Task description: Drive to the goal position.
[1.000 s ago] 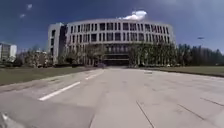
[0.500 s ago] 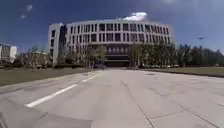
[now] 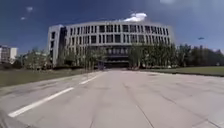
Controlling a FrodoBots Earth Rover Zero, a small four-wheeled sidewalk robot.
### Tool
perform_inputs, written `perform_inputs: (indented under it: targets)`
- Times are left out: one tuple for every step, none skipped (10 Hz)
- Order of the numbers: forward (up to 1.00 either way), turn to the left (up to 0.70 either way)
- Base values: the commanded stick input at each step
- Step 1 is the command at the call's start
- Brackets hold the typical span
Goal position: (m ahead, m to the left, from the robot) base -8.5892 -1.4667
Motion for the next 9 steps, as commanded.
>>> perform_inputs:
  targets:
    - [0.70,0.01]
    - [0.70,0.01]
    - [0.70,0.01]
    - [0.70,0.01]
    - [0.70,0.01]
    - [0.70,0.01]
    - [0.70,0.01]
    - [0.70,0.00]
    - [0.70,-0.08]
